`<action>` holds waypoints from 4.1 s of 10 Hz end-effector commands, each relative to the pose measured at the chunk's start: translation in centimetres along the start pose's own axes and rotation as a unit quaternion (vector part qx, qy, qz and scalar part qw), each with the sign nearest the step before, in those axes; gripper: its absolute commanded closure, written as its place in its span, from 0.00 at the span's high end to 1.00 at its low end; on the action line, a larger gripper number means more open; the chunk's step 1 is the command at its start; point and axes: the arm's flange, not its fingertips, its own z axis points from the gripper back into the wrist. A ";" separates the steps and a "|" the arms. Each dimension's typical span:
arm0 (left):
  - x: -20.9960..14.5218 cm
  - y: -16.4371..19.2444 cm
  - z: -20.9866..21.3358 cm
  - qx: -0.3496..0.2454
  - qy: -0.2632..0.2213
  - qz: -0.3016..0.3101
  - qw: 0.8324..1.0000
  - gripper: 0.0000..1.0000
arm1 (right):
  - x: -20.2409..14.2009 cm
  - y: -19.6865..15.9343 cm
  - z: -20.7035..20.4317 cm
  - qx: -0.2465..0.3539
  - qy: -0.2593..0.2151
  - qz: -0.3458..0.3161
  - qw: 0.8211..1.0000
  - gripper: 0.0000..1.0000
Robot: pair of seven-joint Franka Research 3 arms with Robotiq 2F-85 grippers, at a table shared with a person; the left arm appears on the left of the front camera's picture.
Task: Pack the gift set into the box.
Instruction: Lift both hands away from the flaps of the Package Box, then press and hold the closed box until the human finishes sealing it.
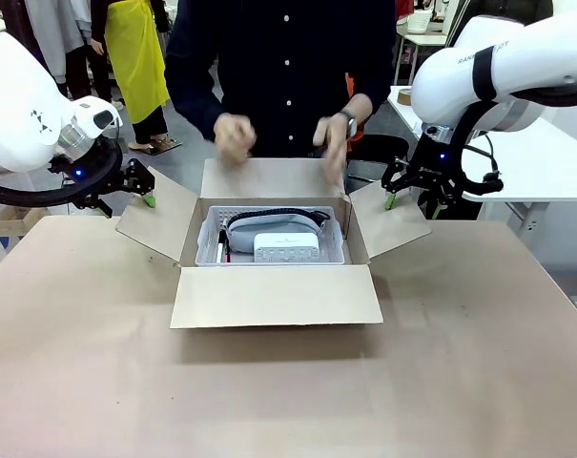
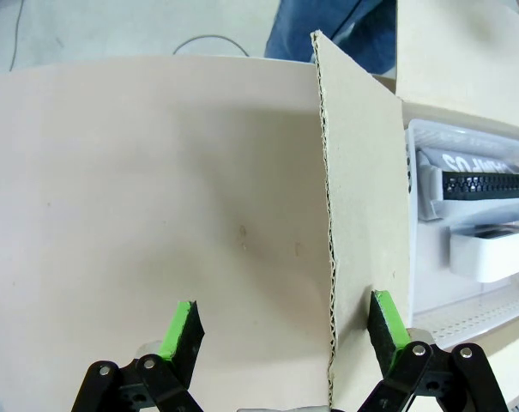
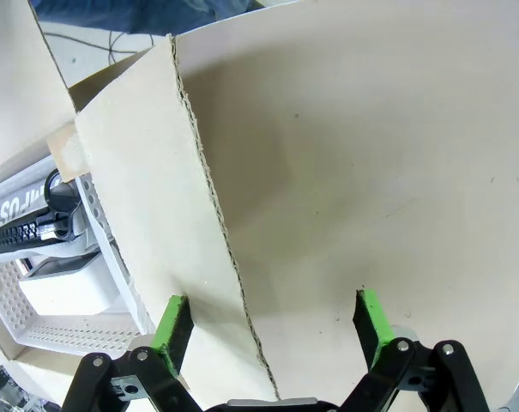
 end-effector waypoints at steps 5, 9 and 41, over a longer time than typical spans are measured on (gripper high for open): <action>0.0 -0.1 0.1 0.007 -0.001 0.005 1.000 1.00 | 0.0 0.0 0.2 -0.014 -0.008 -0.003 1.000 1.00; -1.3 5.7 10.0 -0.280 0.054 -0.004 0.958 1.00 | -1.2 -6.3 7.0 0.196 0.040 0.075 0.977 1.00; -4.5 16.8 12.0 -0.534 0.036 0.046 0.844 1.00 | -2.0 -16.0 10.2 0.420 0.057 0.067 0.903 1.00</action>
